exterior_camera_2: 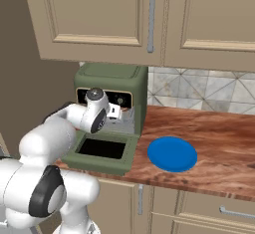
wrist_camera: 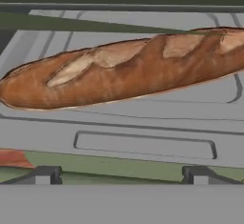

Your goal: Pull the toaster oven rack outwards. Pick up the baguette from the plate and place it on the toaster oven rack. Close the toaster oven door fully and set the temperature to the lowest setting.

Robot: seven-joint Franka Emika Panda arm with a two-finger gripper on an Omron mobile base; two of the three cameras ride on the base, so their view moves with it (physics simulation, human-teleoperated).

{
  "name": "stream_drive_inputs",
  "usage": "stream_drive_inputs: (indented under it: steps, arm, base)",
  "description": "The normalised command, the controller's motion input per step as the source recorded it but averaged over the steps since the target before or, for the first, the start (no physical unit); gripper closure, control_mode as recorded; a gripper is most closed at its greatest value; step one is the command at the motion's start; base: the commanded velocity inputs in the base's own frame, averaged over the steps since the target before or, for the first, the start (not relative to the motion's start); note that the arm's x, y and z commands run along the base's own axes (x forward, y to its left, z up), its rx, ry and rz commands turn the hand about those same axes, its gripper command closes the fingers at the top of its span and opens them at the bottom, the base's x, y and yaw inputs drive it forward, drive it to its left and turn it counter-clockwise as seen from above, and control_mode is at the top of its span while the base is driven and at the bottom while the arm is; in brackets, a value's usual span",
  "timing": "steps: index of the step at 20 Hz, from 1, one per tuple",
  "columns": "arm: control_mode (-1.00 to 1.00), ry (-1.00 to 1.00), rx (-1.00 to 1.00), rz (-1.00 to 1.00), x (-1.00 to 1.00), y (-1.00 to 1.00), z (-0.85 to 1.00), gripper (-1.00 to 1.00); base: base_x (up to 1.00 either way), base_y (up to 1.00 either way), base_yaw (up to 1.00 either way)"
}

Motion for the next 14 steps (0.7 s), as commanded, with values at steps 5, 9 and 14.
stream_drive_inputs:
  steps: [5,9,14]
  arm:
    - [-1.0,0.0,0.0,0.0,0.3,0.0,0.0,-1.0]
    - [-1.0,0.0,0.0,0.0,0.23,0.0,0.0,-1.0]
    - [-1.0,0.0,0.0,0.0,0.44,0.0,0.0,-1.0]
  base:
    - [0.0,0.0,0.0]
    - [0.0,0.0,0.0]
    - [0.0,0.0,0.0]
